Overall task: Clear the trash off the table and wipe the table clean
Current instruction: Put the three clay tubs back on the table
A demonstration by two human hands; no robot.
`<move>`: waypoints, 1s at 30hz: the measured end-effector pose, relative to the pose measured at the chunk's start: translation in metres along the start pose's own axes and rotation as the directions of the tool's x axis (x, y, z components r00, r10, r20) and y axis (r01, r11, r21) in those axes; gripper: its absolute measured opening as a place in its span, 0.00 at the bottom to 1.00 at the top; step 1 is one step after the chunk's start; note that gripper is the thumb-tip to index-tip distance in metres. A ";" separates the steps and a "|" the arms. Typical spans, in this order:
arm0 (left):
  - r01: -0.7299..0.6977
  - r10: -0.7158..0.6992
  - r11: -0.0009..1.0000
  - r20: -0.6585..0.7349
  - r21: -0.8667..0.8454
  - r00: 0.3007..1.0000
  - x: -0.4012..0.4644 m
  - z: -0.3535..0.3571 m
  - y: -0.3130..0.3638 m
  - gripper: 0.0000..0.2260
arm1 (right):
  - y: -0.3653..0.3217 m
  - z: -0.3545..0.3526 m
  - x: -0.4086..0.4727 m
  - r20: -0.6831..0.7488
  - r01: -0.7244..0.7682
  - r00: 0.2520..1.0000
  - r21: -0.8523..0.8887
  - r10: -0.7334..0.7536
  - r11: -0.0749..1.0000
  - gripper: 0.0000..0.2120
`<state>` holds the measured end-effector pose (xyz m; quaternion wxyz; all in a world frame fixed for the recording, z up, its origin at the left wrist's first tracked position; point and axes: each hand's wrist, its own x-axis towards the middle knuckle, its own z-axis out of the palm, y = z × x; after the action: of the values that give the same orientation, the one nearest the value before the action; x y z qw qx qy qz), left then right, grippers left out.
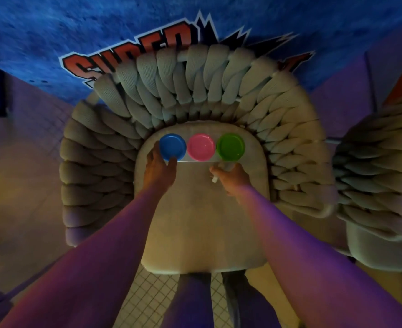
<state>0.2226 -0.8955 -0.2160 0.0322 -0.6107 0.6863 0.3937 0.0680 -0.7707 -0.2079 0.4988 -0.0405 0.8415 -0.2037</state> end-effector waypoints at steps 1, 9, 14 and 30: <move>0.006 -0.006 1.000 0.002 -0.013 1.000 0.001 0.001 0.000 0.32 | -0.001 0.004 0.001 -0.010 -0.002 1.000 0.006 0.002 1.000 0.16; 0.095 -0.093 0.988 0.022 -0.120 0.995 0.012 0.008 0.003 0.32 | 0.013 0.019 0.023 -0.014 -0.034 0.999 0.017 0.034 0.999 0.42; 0.088 -0.085 0.989 0.029 -0.120 0.996 0.030 0.004 0.018 0.31 | -0.005 0.006 0.012 -0.137 -0.004 0.991 0.030 0.008 1.000 0.38; 0.025 -0.022 0.989 0.021 -0.145 1.000 0.036 -0.016 0.048 0.29 | -0.037 -0.042 0.029 -0.319 0.201 0.940 0.219 -0.125 0.955 0.19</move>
<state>0.1795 -0.9371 -0.1998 -0.0013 -0.6156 0.6482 0.4481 0.0126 -0.8002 -0.2000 0.3470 -0.0165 0.8692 -0.3520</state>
